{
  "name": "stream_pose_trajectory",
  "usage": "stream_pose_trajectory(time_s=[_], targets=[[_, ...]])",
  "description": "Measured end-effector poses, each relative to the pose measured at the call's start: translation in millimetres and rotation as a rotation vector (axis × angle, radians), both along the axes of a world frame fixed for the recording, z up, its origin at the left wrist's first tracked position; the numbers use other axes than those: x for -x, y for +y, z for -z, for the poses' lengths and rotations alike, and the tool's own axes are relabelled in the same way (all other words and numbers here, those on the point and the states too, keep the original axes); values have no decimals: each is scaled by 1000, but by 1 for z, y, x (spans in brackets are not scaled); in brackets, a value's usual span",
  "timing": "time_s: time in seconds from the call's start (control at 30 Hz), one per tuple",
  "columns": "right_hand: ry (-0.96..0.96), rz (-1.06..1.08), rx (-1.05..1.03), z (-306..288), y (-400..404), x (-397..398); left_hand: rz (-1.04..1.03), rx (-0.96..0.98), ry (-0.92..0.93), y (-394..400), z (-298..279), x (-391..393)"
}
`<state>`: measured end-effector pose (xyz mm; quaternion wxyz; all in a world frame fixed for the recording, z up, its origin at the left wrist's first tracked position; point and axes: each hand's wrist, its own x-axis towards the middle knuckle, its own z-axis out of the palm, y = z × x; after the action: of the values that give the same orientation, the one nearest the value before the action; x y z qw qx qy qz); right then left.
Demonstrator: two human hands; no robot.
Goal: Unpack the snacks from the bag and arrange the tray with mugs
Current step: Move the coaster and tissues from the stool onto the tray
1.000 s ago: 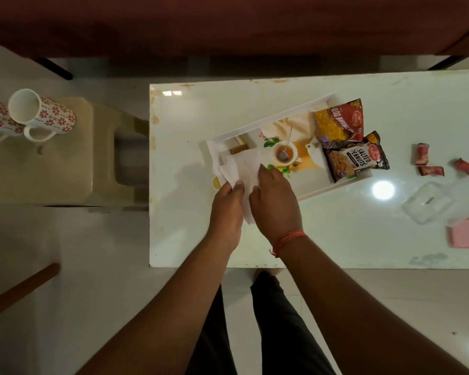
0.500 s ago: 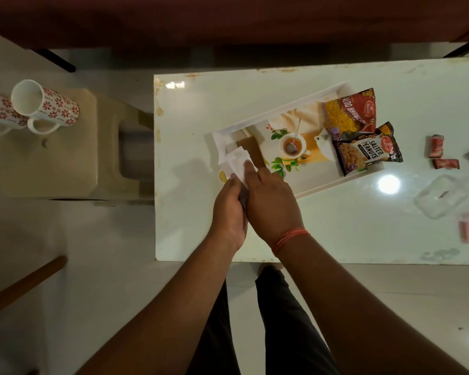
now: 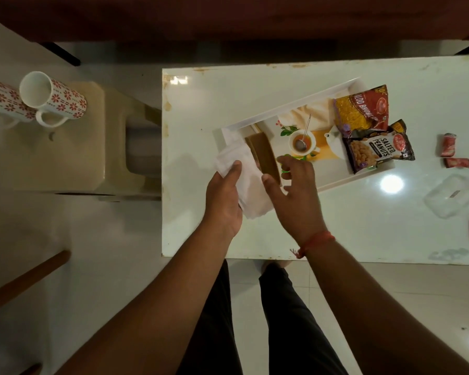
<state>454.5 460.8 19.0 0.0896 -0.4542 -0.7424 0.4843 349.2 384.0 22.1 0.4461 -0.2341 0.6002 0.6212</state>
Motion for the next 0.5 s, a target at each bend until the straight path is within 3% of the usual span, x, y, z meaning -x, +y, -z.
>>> stream_pose_trajectory(time_s=[0.07,0.13,0.27,0.5], targets=[[-59,46,282,0,4,4,15,-52,5,1,-2,0],[-81,7,410,3,4,6,41,-13,52,4,-5,3],[-85,-96,415,9,7,3,227,199,326,10,-2,22],[-145,-207,293,11,16,-9,865,196,593,13,-1,58]])
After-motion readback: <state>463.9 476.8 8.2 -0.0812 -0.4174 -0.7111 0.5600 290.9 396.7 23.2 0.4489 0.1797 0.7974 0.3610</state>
